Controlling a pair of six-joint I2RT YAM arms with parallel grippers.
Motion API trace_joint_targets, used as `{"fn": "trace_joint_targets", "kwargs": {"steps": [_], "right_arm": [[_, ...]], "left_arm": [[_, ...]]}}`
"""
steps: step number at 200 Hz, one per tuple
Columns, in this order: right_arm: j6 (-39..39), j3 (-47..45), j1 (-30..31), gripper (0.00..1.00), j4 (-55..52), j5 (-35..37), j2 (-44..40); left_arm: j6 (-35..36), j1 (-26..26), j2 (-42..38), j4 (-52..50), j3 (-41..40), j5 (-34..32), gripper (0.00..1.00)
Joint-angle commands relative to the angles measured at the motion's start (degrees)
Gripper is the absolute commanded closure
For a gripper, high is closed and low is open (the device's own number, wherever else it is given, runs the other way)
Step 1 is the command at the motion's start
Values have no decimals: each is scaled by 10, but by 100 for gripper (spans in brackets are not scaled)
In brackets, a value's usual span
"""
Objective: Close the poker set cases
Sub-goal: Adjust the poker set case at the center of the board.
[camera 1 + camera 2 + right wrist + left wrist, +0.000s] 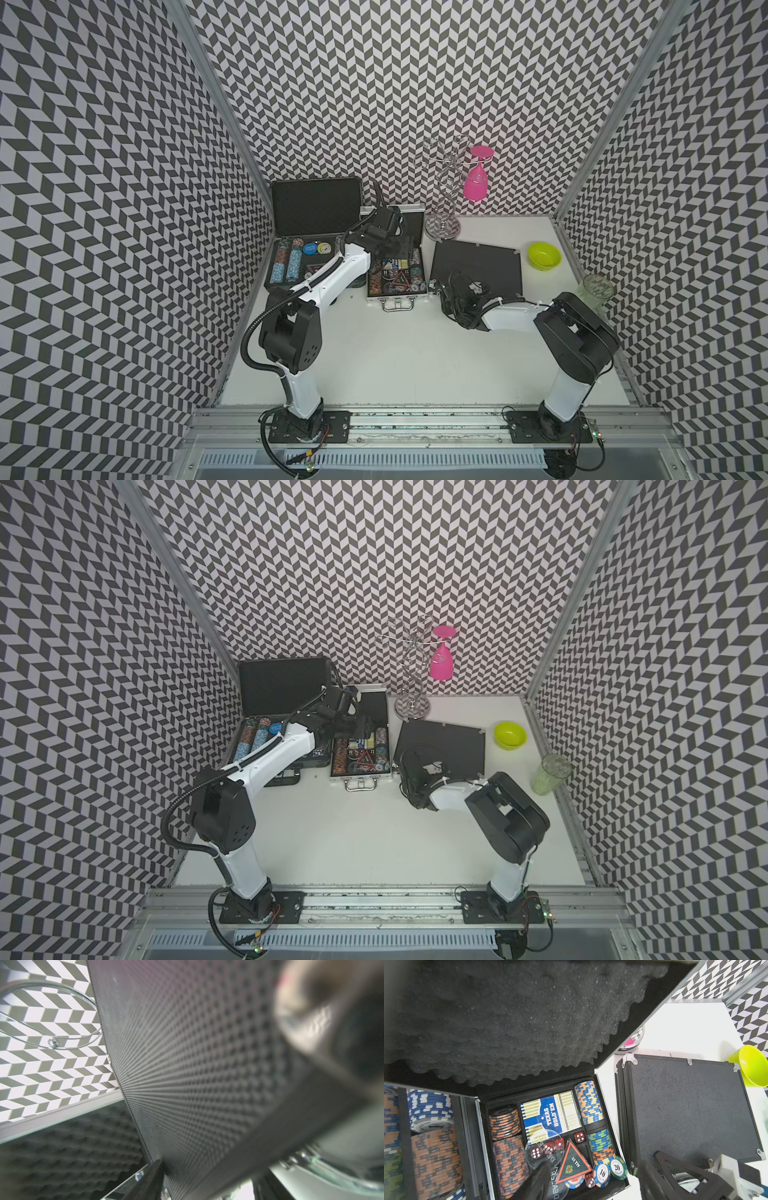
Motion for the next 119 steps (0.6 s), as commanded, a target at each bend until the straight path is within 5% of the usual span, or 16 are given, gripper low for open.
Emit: {"fn": "trace_joint_targets", "kwargs": {"steps": [1,57,119], "right_arm": [[46,-12,3,38,4,-21,20],[-18,-1,1,22,-32,9,-27],[-376,165,-6,19,-173,-17,-22]], "left_arm": [[1,1,-9,6,1,-6,31],[7,0,9,4,0,7,30],[4,-9,-21,21,-56,-3,31]]}}
